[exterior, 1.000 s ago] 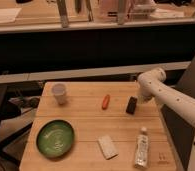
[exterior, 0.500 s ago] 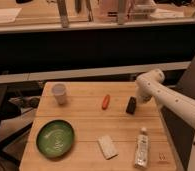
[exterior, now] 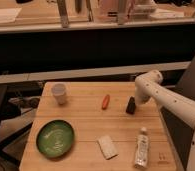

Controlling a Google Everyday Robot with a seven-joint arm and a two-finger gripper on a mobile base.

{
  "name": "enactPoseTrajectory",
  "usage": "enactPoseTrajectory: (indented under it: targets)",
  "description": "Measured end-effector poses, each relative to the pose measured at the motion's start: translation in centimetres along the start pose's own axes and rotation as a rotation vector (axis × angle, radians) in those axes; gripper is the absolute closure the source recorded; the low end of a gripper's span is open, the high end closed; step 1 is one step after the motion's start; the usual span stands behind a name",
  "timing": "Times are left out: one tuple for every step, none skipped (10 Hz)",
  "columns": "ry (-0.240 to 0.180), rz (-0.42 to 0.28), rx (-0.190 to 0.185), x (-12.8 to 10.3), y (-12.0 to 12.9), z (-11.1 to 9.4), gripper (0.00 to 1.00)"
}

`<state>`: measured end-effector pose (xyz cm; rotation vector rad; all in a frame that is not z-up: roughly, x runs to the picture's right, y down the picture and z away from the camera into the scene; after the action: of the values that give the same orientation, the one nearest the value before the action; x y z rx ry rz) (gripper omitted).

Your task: Push the eraser across the table

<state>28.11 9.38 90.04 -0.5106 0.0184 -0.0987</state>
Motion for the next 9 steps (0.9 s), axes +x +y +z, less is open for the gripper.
enactPoseTrajectory:
  targets:
    - [-0.001,-0.013,0.000,-0.3,0.0,0.2,0.98]
    - [-0.002,-0.021,0.000,-0.5,0.1,0.2,0.98]
    - [-0.003,-0.032,0.000,-0.8,0.2,0.3,0.98]
    - [-0.005,-0.046,0.000,-1.1,0.3,0.4,0.98]
    - [-0.007,-0.058,-0.001,-1.4,0.4,0.5,0.98]
    - [-0.008,-0.067,-0.001,-1.6,0.5,0.6,0.98]
    - [-0.009,-0.075,0.000,-1.8,0.5,0.6,0.98]
    - [-0.010,-0.086,-0.001,-2.1,0.5,0.7,0.98]
    - [-0.010,-0.095,0.000,-2.4,0.4,0.7,0.98]
